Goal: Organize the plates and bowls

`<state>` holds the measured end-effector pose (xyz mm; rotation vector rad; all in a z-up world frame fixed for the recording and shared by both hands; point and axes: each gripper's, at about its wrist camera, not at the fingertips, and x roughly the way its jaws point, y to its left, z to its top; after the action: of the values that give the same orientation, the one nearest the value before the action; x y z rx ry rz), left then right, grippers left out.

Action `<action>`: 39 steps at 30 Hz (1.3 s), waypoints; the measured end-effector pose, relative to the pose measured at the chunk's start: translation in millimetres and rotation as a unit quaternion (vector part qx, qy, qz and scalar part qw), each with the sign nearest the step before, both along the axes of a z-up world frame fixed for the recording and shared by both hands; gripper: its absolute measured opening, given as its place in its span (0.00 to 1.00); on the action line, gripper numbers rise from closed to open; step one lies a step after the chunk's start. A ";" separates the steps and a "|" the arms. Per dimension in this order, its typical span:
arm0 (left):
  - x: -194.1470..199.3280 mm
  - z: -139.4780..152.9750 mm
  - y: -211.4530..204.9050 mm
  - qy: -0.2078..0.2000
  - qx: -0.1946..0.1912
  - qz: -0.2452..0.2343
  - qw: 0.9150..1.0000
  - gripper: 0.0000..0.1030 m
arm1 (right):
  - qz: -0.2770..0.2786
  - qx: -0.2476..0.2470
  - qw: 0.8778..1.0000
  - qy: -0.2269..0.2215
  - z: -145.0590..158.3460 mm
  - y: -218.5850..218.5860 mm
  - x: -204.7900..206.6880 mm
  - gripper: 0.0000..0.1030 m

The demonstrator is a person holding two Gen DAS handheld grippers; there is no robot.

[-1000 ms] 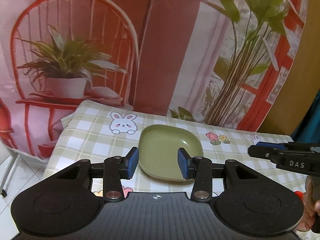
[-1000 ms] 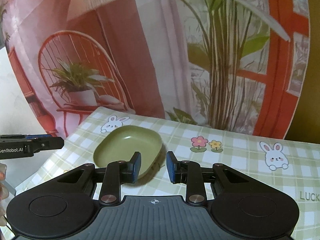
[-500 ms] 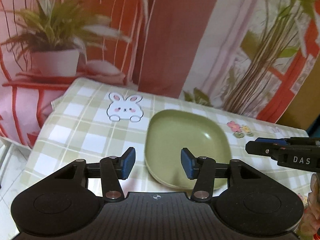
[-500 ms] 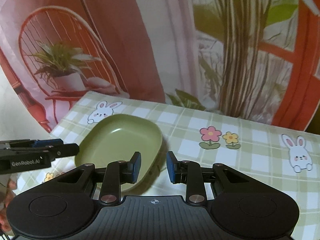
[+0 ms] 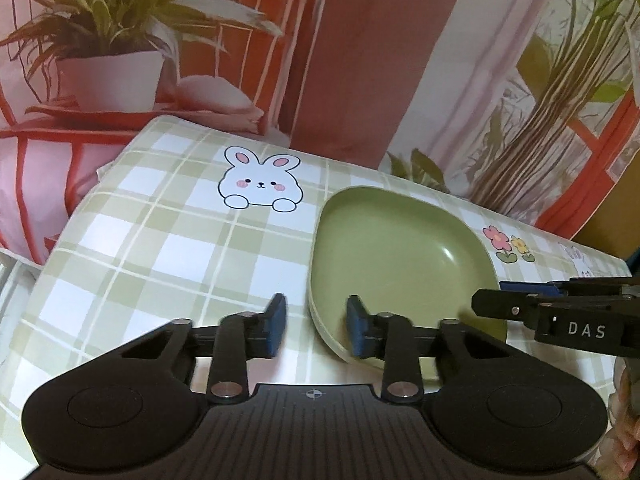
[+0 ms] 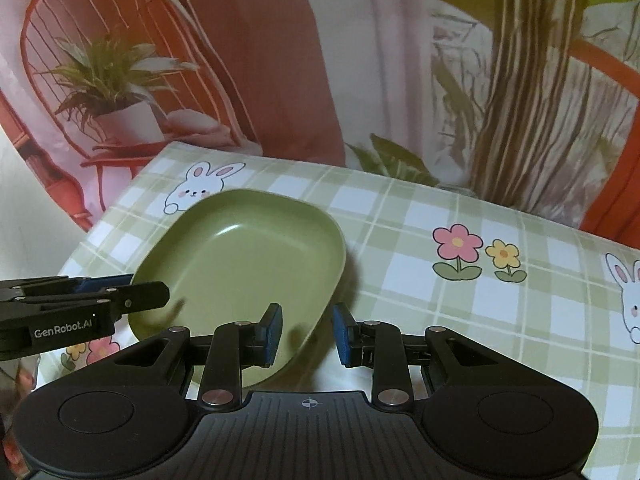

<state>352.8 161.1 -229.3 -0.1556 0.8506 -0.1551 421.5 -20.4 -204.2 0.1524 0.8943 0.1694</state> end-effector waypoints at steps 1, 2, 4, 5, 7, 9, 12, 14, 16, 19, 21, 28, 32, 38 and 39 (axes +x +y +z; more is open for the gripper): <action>0.0 -1.1 -0.6 0.001 -0.001 -0.001 1.000 0.22 | 0.001 0.001 1.000 0.000 -0.4 -0.4 -0.3 0.24; 0.1 -2.4 -1.6 0.002 -0.001 -0.003 1.000 0.21 | 0.003 0.001 1.000 0.000 -0.8 -0.7 -0.5 0.22; -0.9 -3.2 -3.2 0.000 -0.001 -0.007 1.000 0.19 | 0.005 -0.002 1.000 0.000 -0.9 -0.2 -1.2 0.20; -1.8 -3.3 -3.9 0.000 -0.001 -0.007 1.000 0.19 | 0.005 -0.002 1.000 0.000 -1.0 -0.1 -1.8 0.20; -3.6 -2.9 -4.8 0.002 0.001 -0.007 1.000 0.19 | 0.005 0.000 1.000 0.000 -0.8 -0.8 -3.2 0.19; -6.1 -2.8 -4.5 0.004 0.000 -0.005 1.000 0.19 | 0.006 0.001 1.000 0.001 0.0 -0.8 -5.3 0.16; -12.5 -0.9 -4.4 0.006 0.004 -0.003 1.000 0.19 | 0.007 0.002 1.000 -0.005 5.3 0.8 -10.5 0.16; -17.7 3.1 -5.5 0.003 0.012 -0.004 1.000 0.19 | 0.009 0.004 1.000 -0.010 11.5 2.6 -14.1 0.16; -23.1 9.0 -6.4 -0.001 0.018 -0.004 1.000 0.19 | 0.011 0.005 1.000 -0.019 19.9 3.1 -18.4 0.16; -32.1 22.6 -6.0 -0.010 0.018 -0.001 1.000 0.19 | 0.011 0.009 0.999 -0.031 32.9 2.4 -26.4 0.16; -39.1 32.6 -7.3 -0.016 0.019 0.001 1.000 0.19 | 0.010 0.014 0.999 -0.040 42.3 0.9 -33.7 0.16; -69.9 65.0 -20.8 -0.038 0.031 0.001 0.999 0.20 | 0.009 0.023 0.997 -0.071 72.5 -6.3 -66.8 0.16; -86.8 82.3 -33.4 -0.050 0.039 -0.004 0.998 0.20 | 0.003 0.031 0.995 -0.090 88.2 -16.3 -88.5 0.16; -111.6 99.0 -56.7 -0.061 0.043 -0.013 0.997 0.20 | -0.005 0.039 0.993 -0.114 104.4 -38.3 -122.6 0.16; -115.9 100.2 -60.9 -0.062 0.043 -0.015 0.997 0.20 | -0.007 0.040 0.992 -0.117 106.3 -42.7 -128.8 0.16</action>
<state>237.0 100.2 -129.0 -0.0524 0.7349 -0.1540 292.7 -63.1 -97.9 0.2081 0.6537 0.2062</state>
